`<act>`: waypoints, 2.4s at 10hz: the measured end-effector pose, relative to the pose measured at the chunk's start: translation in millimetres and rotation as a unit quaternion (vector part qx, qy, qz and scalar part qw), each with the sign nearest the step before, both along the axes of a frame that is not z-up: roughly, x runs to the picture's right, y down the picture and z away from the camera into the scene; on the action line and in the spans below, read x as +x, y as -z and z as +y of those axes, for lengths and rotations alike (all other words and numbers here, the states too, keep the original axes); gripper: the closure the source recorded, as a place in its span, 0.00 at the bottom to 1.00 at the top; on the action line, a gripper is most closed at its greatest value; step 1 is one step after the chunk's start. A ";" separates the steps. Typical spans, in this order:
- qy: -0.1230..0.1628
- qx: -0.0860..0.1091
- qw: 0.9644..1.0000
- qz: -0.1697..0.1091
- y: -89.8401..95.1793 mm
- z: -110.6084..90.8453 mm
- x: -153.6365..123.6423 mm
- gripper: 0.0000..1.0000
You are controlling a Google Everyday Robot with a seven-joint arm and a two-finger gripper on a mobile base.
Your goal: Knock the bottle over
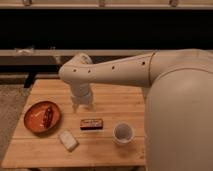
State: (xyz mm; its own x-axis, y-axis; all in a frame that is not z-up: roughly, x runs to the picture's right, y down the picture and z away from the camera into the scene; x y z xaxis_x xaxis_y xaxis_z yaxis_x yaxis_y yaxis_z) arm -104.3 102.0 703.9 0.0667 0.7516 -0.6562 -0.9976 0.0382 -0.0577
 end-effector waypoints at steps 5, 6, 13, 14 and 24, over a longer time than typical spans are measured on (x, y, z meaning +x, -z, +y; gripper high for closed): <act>0.000 0.000 1.000 0.000 0.1 -0.1 0.0 0.35; 0.000 0.000 1.000 0.000 0.1 -0.1 0.0 0.35; 0.000 0.000 1.000 0.000 0.2 -0.2 0.0 0.35; 0.000 0.000 1.000 0.000 0.2 -0.3 0.0 0.35; 0.014 0.012 1.000 0.018 -15.0 -27.5 -5.8 0.35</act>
